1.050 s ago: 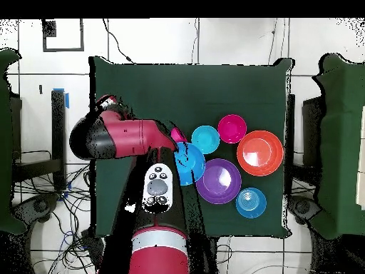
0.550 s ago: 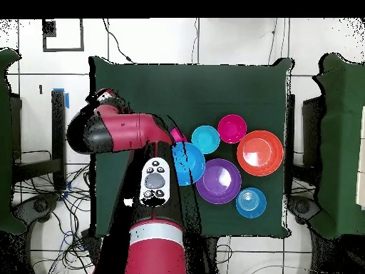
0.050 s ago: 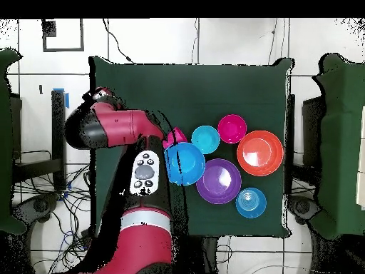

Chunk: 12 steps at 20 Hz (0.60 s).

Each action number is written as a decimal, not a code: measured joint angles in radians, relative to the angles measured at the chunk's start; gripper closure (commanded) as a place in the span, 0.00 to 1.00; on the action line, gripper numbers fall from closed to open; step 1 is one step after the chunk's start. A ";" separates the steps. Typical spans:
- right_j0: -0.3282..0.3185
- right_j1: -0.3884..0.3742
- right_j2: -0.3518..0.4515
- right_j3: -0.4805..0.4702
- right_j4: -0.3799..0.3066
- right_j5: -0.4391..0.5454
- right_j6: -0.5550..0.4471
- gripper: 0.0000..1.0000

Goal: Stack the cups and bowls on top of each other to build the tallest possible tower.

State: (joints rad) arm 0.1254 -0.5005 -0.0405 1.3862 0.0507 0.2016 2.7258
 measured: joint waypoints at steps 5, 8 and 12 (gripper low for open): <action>0.026 0.026 -0.026 -0.025 0.016 0.000 0.000 0.00; 0.041 0.042 -0.040 -0.043 0.026 0.000 0.000 0.00; 0.058 0.057 -0.057 -0.062 0.039 0.000 0.000 0.00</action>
State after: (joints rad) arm 0.1830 -0.4439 -0.0973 1.3242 0.0894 0.2016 2.7258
